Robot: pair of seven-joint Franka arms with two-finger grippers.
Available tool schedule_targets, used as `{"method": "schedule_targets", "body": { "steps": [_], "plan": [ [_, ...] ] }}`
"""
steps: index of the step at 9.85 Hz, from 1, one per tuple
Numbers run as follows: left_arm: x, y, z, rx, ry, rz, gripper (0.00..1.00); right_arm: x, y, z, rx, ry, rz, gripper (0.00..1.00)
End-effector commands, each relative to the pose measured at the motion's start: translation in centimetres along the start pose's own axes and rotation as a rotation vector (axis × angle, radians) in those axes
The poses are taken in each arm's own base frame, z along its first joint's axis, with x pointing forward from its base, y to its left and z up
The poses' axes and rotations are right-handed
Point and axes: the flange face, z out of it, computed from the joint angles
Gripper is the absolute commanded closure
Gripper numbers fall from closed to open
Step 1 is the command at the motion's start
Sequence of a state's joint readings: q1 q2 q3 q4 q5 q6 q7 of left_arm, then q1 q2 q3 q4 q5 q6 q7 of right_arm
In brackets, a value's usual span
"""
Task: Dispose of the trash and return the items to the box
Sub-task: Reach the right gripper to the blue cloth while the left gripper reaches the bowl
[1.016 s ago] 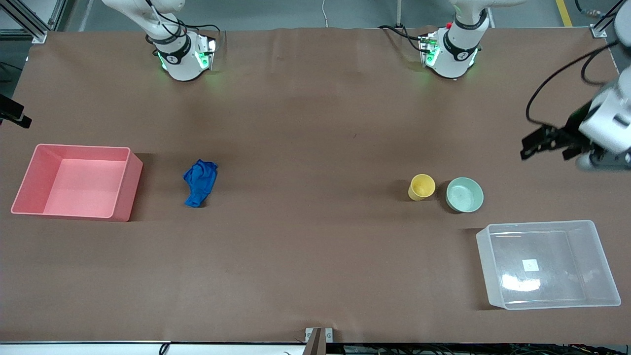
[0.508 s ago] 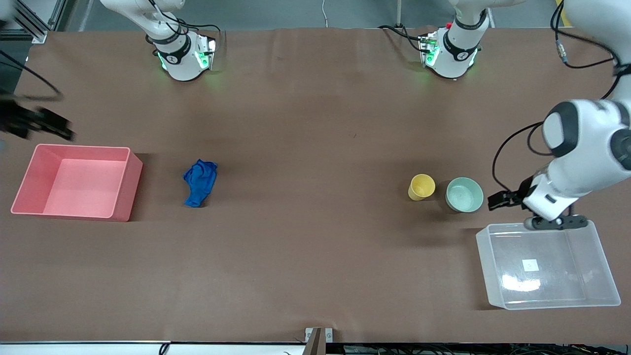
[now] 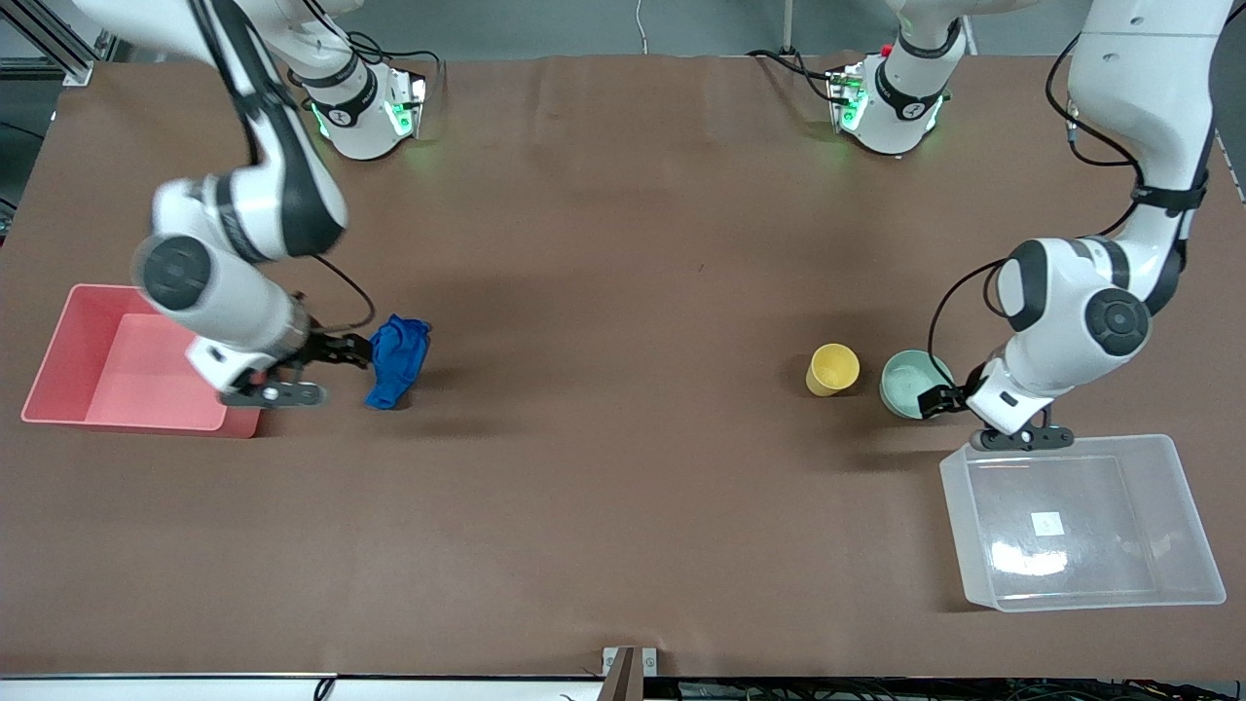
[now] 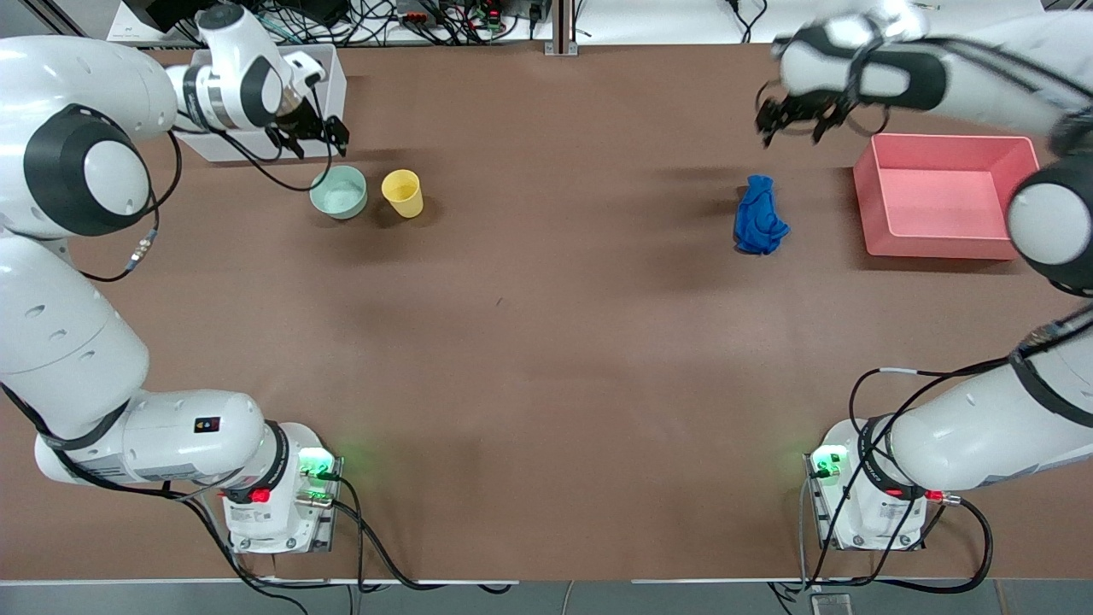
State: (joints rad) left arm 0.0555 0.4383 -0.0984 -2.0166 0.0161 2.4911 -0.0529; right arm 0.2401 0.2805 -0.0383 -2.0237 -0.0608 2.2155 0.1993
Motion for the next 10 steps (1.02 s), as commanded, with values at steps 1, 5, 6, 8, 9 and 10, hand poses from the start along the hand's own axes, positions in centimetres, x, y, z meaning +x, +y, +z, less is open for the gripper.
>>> {"method": "schedule_targets", "body": {
  "steps": [1,5,6,8,9,10],
  "plan": [
    [-2.1,-0.3,4.4,0.021,-0.028,0.046,0.05,-1.8,-0.2,5.7,-0.008,0.041,-0.007,0.00],
    [-3.3,-0.9,5.8,0.026,-0.060,0.046,0.43,-2.7,-0.6,11.5,-0.005,0.030,0.014,0.72],
    [-3.3,-0.9,5.6,0.026,-0.058,0.046,0.77,-3.0,-0.5,11.9,-0.007,0.013,0.045,0.93],
    [-3.2,-0.5,5.2,0.025,-0.057,0.055,1.00,-3.0,-1.5,11.7,-0.006,0.015,0.100,0.99],
    [-3.1,-0.5,4.6,0.027,-0.055,0.058,1.00,-2.8,-1.6,11.5,-0.005,0.020,0.101,0.99],
    [-3.1,-0.3,4.3,0.027,-0.063,0.061,1.00,-2.4,-1.6,10.6,0.001,0.020,0.110,0.99]
  ]
}}
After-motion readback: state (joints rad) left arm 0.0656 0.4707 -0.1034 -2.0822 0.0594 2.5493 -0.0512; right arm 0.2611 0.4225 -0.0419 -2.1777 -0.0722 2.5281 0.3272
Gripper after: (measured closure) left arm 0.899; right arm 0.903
